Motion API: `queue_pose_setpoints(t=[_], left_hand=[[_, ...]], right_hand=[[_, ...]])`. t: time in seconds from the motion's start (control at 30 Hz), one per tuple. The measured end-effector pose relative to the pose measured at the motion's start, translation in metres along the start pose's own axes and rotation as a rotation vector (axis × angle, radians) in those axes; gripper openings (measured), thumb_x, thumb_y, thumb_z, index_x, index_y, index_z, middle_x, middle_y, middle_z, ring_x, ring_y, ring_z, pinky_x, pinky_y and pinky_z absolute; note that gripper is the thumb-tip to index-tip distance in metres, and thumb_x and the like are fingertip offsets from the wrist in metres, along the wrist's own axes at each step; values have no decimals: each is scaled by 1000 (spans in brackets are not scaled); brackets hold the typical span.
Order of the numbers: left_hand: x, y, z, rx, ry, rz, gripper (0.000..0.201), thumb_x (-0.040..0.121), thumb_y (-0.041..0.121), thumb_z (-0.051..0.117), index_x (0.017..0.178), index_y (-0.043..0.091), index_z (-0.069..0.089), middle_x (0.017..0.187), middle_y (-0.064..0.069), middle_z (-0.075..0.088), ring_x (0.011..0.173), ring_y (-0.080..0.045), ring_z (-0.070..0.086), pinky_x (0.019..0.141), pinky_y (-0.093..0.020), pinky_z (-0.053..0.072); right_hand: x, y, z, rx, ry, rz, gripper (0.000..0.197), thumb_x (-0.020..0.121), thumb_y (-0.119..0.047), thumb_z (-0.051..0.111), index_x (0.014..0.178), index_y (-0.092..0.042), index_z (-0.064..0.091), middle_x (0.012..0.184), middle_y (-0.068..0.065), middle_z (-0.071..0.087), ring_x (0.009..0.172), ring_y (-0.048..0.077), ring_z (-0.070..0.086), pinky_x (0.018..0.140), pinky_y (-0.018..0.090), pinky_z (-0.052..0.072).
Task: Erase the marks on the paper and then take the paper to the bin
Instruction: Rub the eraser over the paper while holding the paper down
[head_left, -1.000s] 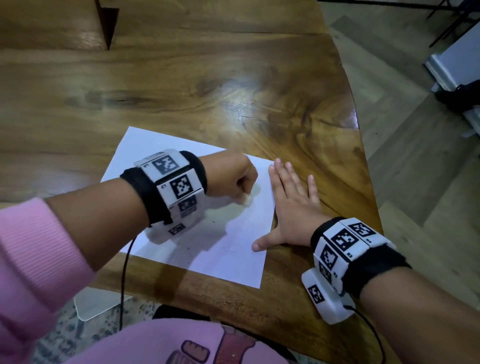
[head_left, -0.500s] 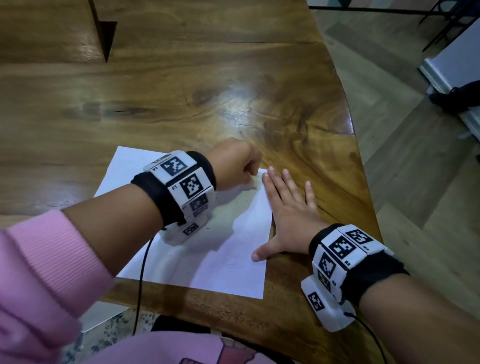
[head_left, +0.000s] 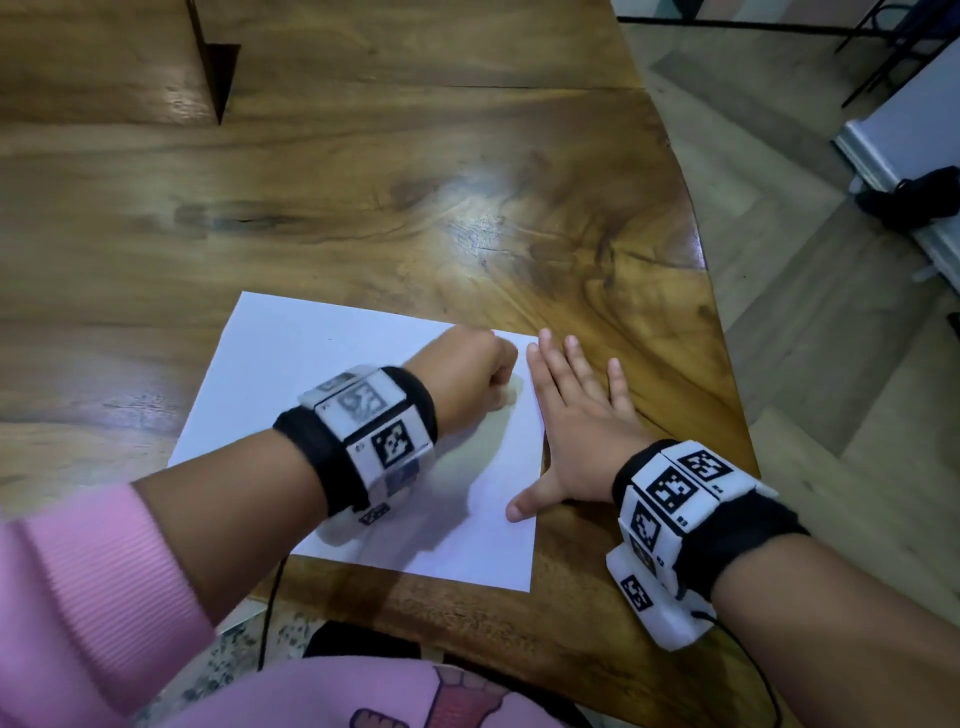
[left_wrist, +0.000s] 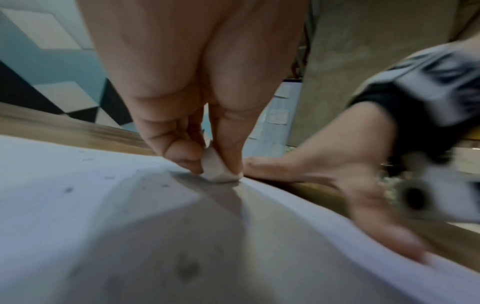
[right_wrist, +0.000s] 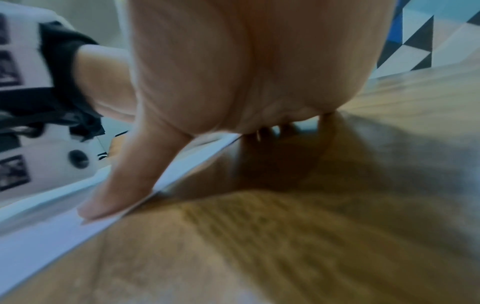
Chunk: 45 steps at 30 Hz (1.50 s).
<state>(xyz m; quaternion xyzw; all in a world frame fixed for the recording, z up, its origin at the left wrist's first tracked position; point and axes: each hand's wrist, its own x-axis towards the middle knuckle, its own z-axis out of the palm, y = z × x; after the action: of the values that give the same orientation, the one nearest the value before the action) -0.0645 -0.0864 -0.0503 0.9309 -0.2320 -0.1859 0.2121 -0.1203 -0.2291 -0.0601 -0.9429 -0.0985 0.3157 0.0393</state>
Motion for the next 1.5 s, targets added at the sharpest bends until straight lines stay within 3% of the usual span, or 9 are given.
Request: queue_pose_setpoints(t=[0.17, 0.27, 0.37, 0.5, 0.77, 0.93, 1.1, 1.3, 1.5], left_hand=[[-8, -2, 4, 25, -40, 3, 19, 79, 15, 62, 70, 18, 45, 75, 2, 43, 76, -17, 41, 58, -26, 21], [-10, -2, 5, -8, -9, 0, 18, 79, 13, 62, 70, 17, 46, 78, 0, 45, 76, -18, 42, 59, -25, 22], [-12, 0, 4, -13, -18, -19, 19, 78, 12, 63, 68, 17, 48, 71, 1, 47, 73, -18, 43, 54, -27, 23], [-1, -5, -8, -107, -53, -96, 14, 73, 15, 71, 71, 16, 57, 58, 13, 44, 61, -13, 45, 51, -14, 29], [22, 4, -9, -28, 88, -63, 8, 77, 17, 66, 76, 16, 58, 69, 3, 49, 75, -17, 45, 52, -7, 28], [-2, -6, -4, -18, -140, 29, 10, 72, 16, 71, 70, 14, 61, 59, 13, 46, 59, -8, 43, 52, -10, 30], [27, 8, -16, -35, 98, -70, 8, 76, 18, 67, 75, 13, 60, 65, 2, 50, 73, -19, 49, 50, -22, 27], [10, 4, -2, -60, -85, 9, 5, 73, 8, 66, 72, 11, 62, 58, 11, 43, 62, -13, 44, 50, -9, 30], [24, 6, -12, -33, 55, -16, 18, 75, 12, 66, 66, 18, 52, 57, 11, 40, 71, -17, 45, 51, -11, 25]], right_hand=[[-6, -1, 3, 39, 81, -54, 149, 48, -73, 73, 145, -16, -25, 150, -5, -36, 137, 14, -34, 116, 45, -15], [-12, 2, 5, 172, 154, -134, 126, 62, -59, 76, 151, -16, -3, 157, -9, -13, 145, 11, -11, 118, 28, -1], [-10, 7, 0, 262, 192, -119, 116, 64, -48, 80, 150, -15, 9, 156, -10, 3, 143, 13, 4, 117, 25, 10], [-3, 12, -5, 203, 153, -136, 124, 59, -52, 81, 151, -14, 6, 156, -9, 0, 143, 15, 2, 118, 31, 11], [-4, 11, -5, 141, 121, -121, 124, 65, -55, 76, 151, -14, -4, 157, -7, -9, 144, 16, -7, 116, 29, 4], [-3, 11, -4, 162, 134, -118, 125, 63, -55, 77, 151, -15, -3, 157, -9, -9, 144, 15, -6, 117, 30, 7], [-1, 13, -2, 196, 137, -125, 125, 62, -53, 79, 151, -15, -1, 157, -9, -8, 145, 15, -6, 118, 30, 7], [-2, 14, -1, 222, 156, -131, 124, 61, -51, 81, 151, -16, 2, 157, -10, -5, 144, 12, -4, 118, 29, 8], [-1, 14, 0, 204, 152, -130, 125, 61, -53, 80, 151, -16, 1, 157, -9, -6, 144, 13, -5, 118, 28, 7]])
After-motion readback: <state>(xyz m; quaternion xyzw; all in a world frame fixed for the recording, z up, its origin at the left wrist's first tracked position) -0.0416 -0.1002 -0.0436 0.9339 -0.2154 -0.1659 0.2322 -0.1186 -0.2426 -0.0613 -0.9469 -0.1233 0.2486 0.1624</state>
